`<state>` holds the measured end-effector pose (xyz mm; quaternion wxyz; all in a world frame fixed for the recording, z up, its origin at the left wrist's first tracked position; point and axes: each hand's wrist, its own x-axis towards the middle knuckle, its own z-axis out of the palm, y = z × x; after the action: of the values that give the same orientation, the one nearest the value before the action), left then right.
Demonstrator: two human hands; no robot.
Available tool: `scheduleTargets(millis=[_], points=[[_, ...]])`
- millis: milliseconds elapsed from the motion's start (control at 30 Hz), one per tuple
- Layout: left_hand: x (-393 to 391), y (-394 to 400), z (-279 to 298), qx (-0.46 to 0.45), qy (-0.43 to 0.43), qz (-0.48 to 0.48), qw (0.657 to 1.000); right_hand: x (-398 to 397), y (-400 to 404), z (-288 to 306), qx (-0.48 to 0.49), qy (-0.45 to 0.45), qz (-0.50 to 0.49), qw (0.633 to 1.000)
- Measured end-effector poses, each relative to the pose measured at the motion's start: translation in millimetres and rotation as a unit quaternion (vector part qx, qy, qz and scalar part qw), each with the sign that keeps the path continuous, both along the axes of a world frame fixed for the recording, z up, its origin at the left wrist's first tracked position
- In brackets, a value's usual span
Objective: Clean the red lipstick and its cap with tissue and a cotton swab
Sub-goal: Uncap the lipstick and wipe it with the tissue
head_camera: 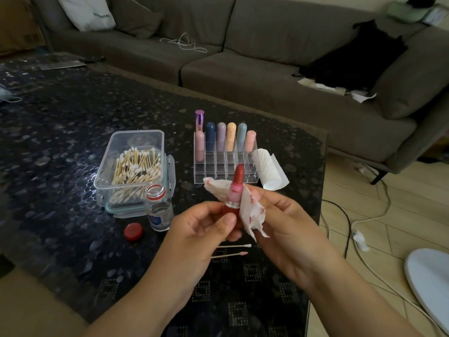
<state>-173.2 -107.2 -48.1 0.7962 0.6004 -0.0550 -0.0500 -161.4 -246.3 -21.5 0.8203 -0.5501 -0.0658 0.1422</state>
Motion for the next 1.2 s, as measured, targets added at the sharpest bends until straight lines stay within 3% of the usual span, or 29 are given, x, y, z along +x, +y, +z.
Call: scheduleTargets(millis=[533, 767, 1033, 1200], points=[[-2.2, -4.2, 4.7, 0.048, -0.045, 0.012, 0.998, -0.6, 2.4, -5.4, -0.080, -0.091, -0.005, 0.993], [-4.9, -7.0, 3.9, -0.088, 0.085, -0.061, 0.991, 0.3, 2.3, -3.6, -0.104, -0.083, -0.047, 0.990], [-2.7, -3.6, 6.3, -0.098, 0.060, 0.000, 0.993, 3.7, -0.2, -5.0, -0.037, -0.076, -0.043, 0.996], [-3.5, -4.0, 6.1, -0.110, 0.058, -0.026, 0.992, -1.7, 2.6, 0.5, -0.009, -0.078, -0.012, 0.997]])
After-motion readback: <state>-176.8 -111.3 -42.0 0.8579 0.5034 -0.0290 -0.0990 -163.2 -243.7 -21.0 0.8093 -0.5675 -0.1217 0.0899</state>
